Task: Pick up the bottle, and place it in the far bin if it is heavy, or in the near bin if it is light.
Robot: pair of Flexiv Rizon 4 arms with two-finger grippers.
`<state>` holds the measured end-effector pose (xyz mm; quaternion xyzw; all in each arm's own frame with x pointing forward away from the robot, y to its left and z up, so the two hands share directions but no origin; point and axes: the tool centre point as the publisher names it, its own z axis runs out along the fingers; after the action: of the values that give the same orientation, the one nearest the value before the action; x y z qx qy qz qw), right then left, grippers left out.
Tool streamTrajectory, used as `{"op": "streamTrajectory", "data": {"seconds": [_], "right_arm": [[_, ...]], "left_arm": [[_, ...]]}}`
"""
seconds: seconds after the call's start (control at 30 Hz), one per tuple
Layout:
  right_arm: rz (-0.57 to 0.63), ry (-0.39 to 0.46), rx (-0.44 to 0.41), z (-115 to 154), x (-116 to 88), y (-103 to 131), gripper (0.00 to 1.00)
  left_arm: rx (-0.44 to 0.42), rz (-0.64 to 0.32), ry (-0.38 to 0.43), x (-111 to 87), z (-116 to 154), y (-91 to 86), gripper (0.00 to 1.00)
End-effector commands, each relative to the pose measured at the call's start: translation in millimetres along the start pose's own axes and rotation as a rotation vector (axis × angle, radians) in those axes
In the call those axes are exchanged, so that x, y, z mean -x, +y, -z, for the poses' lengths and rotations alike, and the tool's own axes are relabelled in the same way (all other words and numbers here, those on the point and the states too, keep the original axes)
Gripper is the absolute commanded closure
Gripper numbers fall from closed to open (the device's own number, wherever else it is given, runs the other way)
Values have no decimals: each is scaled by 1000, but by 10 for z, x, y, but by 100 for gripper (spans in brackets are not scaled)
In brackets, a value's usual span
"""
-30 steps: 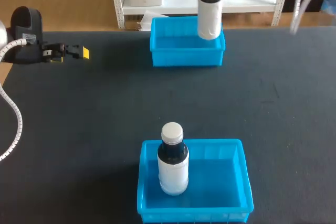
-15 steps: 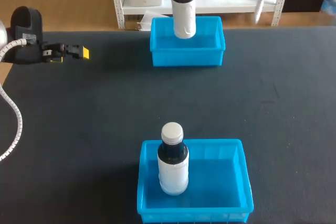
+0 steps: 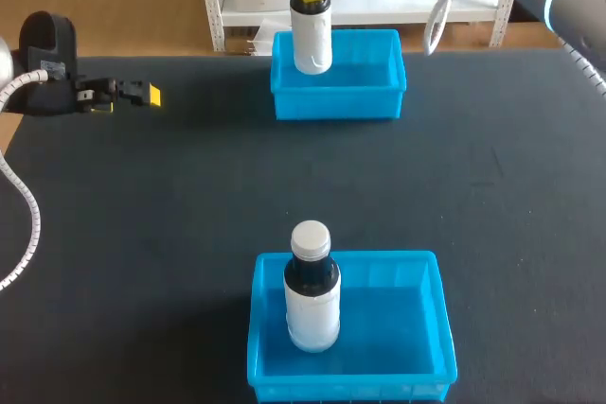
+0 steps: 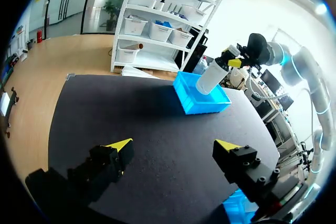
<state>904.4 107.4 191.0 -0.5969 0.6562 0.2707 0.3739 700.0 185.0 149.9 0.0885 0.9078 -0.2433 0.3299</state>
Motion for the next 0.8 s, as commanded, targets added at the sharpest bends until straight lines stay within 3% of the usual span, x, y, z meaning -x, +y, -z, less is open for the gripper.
{"op": "streamTrajectory", "data": {"seconds": [0.03,0.8], "right_arm": [[-12,-12,246,-103,-5,-212,100],[-94,-20,327,-402,-335,-266,100]], "left_arm": [[0,0,0,0,0,0,0],[0,0,0,0,0,0,0]]}}
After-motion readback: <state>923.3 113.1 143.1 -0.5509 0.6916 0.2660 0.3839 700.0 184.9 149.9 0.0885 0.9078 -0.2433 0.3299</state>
